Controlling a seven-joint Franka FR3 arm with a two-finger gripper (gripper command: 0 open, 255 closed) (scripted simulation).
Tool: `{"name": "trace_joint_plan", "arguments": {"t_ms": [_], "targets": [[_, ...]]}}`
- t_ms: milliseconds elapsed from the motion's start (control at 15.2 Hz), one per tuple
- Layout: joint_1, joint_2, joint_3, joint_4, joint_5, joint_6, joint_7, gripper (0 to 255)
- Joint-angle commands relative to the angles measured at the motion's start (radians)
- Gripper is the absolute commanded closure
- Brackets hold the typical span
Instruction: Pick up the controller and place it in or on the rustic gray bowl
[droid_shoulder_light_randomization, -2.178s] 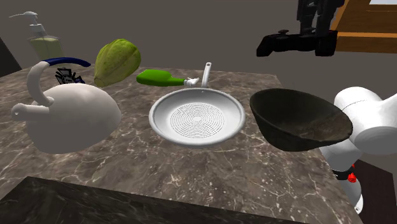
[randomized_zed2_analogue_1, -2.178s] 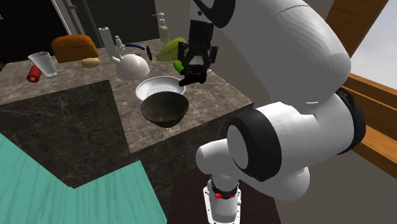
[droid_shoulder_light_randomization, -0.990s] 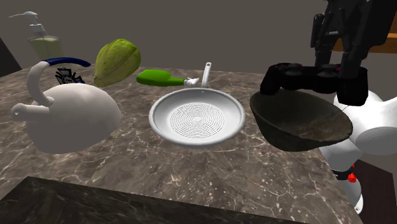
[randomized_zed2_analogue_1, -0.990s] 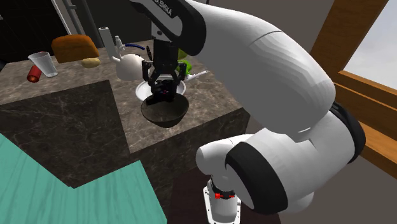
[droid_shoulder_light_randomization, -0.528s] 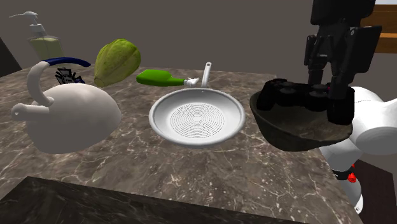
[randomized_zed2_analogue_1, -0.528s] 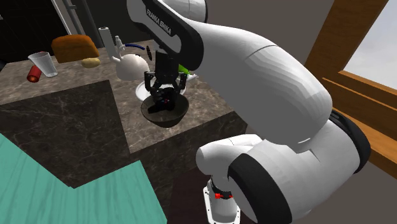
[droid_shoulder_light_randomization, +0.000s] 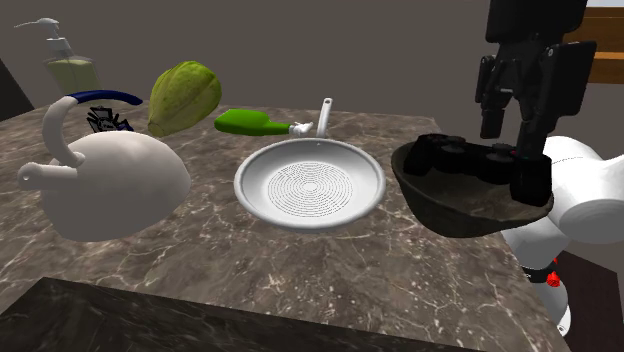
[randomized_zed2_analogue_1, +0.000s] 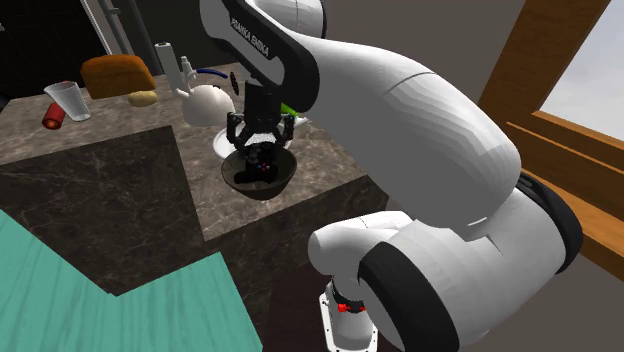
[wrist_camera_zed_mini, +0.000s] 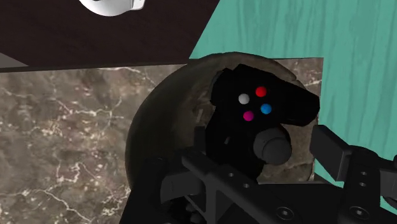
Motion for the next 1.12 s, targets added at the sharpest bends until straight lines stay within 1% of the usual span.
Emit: {"name": "trace_joint_plan", "arguments": {"t_ms": [0, 264, 528, 1056], "targets": [[0.000, 0.000, 0.000, 0.000, 0.000, 0.000, 0.000, 0], [0.000, 0.000, 0.000, 0.000, 0.000, 0.000, 0.000, 0], [-0.010, 0.080, -0.037, 0.165, -0.030, -0.090, 0.012, 0], [-0.010, 0.079, -0.037, 0.165, -0.030, -0.090, 0.012, 0]]}}
